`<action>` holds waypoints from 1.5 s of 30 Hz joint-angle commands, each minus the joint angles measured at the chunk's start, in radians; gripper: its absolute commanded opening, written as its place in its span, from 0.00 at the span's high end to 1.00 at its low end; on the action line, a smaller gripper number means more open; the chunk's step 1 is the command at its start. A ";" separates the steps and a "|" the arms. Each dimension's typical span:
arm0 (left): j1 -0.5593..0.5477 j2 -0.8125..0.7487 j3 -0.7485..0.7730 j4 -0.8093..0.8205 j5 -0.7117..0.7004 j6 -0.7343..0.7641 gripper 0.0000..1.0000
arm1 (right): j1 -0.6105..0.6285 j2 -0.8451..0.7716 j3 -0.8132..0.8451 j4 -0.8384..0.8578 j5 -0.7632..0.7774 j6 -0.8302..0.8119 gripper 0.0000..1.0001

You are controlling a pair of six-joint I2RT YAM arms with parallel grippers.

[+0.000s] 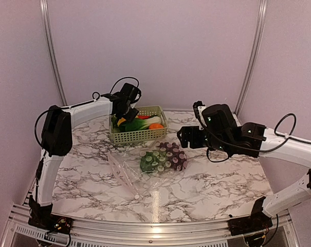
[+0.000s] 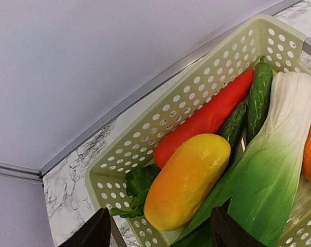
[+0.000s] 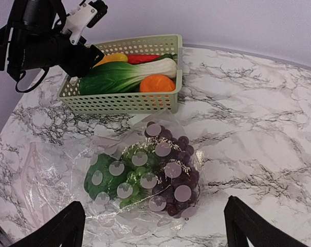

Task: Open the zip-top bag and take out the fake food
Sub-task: Place the fake fruit in the bin, then adjust the fake vegetable in the zipper food storage bag.

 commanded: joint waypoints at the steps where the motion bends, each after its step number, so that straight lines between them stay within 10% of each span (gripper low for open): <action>1: 0.005 -0.116 -0.059 0.009 0.038 -0.079 0.32 | -0.004 0.034 0.019 -0.003 0.013 -0.022 0.08; 24: 0.001 -0.884 -1.048 0.374 0.523 -0.751 0.53 | -0.006 0.240 0.049 0.120 -0.202 -0.097 0.19; 45: -0.157 -1.290 -1.556 0.412 0.504 -1.056 0.71 | -0.015 0.474 0.212 0.140 -0.225 -0.027 0.51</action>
